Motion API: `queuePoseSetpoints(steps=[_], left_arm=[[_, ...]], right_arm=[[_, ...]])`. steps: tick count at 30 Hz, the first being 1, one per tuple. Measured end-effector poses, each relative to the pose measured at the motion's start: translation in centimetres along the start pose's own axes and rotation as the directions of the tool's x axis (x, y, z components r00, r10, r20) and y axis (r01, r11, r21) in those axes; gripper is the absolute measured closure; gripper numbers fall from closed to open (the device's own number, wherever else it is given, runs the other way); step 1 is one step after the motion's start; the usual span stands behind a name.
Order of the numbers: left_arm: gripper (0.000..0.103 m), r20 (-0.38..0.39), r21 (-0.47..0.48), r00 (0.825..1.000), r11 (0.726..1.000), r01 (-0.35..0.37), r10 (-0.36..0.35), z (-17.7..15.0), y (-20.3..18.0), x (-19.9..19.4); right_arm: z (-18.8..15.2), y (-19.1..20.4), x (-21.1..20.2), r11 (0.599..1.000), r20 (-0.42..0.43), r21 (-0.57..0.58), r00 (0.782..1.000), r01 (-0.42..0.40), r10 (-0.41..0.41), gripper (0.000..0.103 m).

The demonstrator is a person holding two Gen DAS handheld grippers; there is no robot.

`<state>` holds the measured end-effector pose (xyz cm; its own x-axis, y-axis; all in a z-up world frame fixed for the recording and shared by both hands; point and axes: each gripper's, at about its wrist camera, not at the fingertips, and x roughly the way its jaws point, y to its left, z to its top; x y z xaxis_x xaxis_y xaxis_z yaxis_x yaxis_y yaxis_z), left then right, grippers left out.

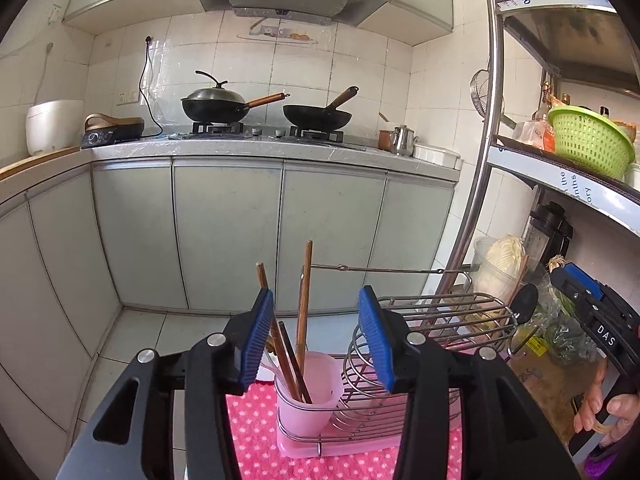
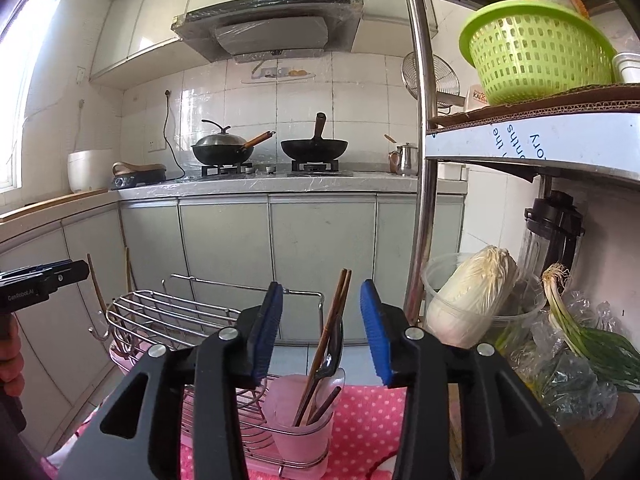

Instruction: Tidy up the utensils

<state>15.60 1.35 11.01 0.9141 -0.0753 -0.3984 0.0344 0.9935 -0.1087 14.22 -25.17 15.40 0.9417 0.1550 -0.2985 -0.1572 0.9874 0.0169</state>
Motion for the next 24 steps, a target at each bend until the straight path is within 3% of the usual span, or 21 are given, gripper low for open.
queuePoseSetpoints(steps=[3, 5, 13, 24], left_arm=[[0.056, 0.012, 0.004, 1.0, 1.0, 0.011, -0.011, 0.4, -0.4, -1.2], [0.043, 0.02, 0.001, 1.0, 1.0, 0.017, -0.017, 0.6, -0.6, -2.1], [0.043, 0.022, -0.03, 0.999, 0.999, 0.038, -0.037, -0.1, -1.2, -5.1], [0.043, -0.026, -0.056, 0.999, 0.997, 0.046, -0.048, -3.8, -2.3, -7.1]], right_arm=[[0.6, 0.1, -1.1, 1.0, 0.014, 0.018, 1.0, -0.013, 0.013, 0.055], [0.9, 0.4, -1.9, 1.0, 0.016, 0.022, 1.0, -0.021, 0.021, 0.052], [-0.5, 1.8, -5.2, 0.995, 0.02, 0.08, 0.998, -0.056, 0.055, 0.035], [-5.1, 4.2, -7.6, 0.993, -0.086, 0.089, 0.993, -0.078, 0.085, 0.029]])
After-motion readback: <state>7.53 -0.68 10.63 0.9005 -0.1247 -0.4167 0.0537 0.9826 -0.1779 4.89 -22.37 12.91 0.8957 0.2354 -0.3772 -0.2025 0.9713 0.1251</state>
